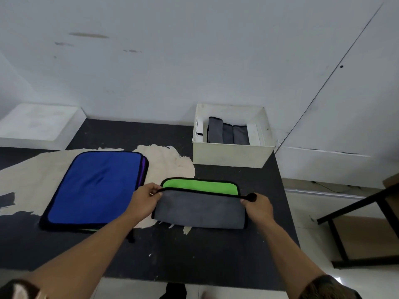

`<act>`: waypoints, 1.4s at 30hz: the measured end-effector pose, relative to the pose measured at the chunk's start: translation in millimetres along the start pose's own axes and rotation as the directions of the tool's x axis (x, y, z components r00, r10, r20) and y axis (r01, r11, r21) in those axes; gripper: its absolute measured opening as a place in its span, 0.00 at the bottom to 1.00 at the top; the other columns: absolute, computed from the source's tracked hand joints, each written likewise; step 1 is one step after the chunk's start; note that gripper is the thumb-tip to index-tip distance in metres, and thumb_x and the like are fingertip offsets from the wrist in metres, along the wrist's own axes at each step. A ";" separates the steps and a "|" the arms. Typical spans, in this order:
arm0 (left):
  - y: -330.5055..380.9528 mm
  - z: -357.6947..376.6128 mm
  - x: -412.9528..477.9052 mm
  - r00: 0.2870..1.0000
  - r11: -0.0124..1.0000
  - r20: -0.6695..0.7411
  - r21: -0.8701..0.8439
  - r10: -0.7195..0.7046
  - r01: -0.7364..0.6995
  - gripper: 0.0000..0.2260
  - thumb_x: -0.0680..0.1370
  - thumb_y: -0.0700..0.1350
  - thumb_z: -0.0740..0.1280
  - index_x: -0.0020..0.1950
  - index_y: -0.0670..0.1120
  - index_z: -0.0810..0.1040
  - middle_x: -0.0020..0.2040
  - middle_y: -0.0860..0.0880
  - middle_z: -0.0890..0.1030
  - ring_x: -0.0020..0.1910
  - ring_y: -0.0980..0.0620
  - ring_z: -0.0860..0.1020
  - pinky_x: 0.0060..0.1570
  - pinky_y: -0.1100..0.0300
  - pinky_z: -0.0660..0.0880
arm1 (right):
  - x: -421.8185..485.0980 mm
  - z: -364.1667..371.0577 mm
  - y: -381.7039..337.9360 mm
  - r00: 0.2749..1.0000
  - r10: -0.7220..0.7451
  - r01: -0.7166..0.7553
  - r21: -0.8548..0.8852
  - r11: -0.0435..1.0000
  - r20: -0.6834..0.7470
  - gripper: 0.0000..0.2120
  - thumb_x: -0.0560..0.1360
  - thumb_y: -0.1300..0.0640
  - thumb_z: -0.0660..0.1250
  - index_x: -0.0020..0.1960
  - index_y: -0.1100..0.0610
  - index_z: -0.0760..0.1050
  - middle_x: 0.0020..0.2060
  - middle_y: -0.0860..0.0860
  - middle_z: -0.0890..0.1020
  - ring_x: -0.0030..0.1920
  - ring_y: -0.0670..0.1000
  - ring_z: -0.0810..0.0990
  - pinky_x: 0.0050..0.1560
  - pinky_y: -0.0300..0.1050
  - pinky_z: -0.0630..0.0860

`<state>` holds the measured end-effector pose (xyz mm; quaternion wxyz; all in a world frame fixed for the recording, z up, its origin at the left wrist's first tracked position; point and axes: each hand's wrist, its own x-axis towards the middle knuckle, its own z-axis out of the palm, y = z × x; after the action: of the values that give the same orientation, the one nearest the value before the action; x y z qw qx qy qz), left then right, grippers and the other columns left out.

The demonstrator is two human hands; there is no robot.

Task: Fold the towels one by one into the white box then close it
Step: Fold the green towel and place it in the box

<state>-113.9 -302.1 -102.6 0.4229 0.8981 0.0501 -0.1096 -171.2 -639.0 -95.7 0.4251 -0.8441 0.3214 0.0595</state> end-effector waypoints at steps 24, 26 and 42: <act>-11.8 13.9 74.3 0.967 0.974 0.194 0.182 -0.168 0.133 0.08 0.81 0.47 0.63 0.49 0.45 0.78 0.44 0.47 0.81 0.46 0.48 0.79 0.49 0.52 0.77 | 59.2 33.1 -28.8 0.998 0.044 -0.036 -0.214 0.976 0.035 0.11 0.76 0.63 0.65 0.59 0.60 0.73 0.50 0.58 0.80 0.45 0.57 0.77 0.40 0.45 0.70; -9.2 14.0 75.6 0.977 0.980 0.159 0.164 -0.142 0.115 0.08 0.81 0.48 0.62 0.49 0.45 0.77 0.43 0.47 0.80 0.44 0.50 0.78 0.44 0.56 0.75 | 60.1 32.6 -29.2 1.000 0.020 -0.022 -0.176 0.984 -0.013 0.10 0.77 0.62 0.65 0.58 0.60 0.73 0.50 0.59 0.81 0.45 0.57 0.77 0.41 0.45 0.70; -7.7 33.6 37.1 0.955 0.903 -0.012 0.322 -0.297 0.285 0.22 0.74 0.55 0.71 0.56 0.41 0.69 0.51 0.42 0.75 0.45 0.46 0.77 0.38 0.56 0.74 | 21.3 35.5 -11.3 0.990 0.122 -0.133 -0.227 0.965 -0.065 0.28 0.74 0.52 0.71 0.67 0.58 0.62 0.62 0.61 0.70 0.56 0.64 0.76 0.46 0.50 0.71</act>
<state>-84.5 -323.2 -138.0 0.2513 0.9350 0.1570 -0.1946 -141.6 -617.7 -118.4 0.3111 -0.8666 0.3767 0.1022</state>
